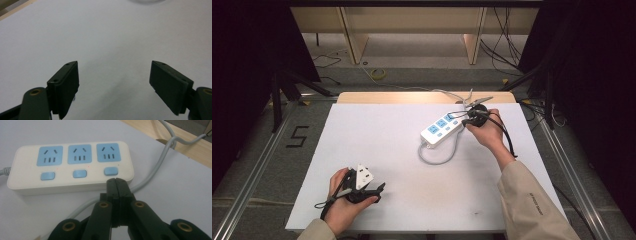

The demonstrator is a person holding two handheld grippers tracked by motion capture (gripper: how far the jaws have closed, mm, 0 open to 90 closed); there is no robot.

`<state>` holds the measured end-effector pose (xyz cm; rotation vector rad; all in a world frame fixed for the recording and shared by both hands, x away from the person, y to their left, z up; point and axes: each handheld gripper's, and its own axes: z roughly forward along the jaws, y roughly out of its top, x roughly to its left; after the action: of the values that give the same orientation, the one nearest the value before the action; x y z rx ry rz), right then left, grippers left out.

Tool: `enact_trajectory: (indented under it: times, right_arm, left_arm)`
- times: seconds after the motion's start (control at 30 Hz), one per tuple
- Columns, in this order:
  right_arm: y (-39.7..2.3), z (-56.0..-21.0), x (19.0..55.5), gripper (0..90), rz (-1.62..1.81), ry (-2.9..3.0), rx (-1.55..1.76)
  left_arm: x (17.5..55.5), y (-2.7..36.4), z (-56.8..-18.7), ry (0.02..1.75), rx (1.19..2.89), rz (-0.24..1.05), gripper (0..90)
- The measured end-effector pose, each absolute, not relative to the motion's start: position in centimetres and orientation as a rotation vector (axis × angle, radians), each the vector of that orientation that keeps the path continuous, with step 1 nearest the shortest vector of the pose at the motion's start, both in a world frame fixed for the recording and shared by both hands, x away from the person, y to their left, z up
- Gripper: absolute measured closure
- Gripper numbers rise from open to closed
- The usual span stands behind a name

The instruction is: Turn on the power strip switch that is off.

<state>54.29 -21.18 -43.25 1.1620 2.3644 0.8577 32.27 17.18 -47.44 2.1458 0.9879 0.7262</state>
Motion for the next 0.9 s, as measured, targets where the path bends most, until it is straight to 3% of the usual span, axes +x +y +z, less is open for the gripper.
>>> enact_trajectory:
  times: [0.9]
  right_arm:
    - [-19.9,-43.2,55.8,90.0,0.845,2.376,1.164]
  left_arm:
    - [32.2,17.2,-47.5,0.989,2.141,0.727,23.8]
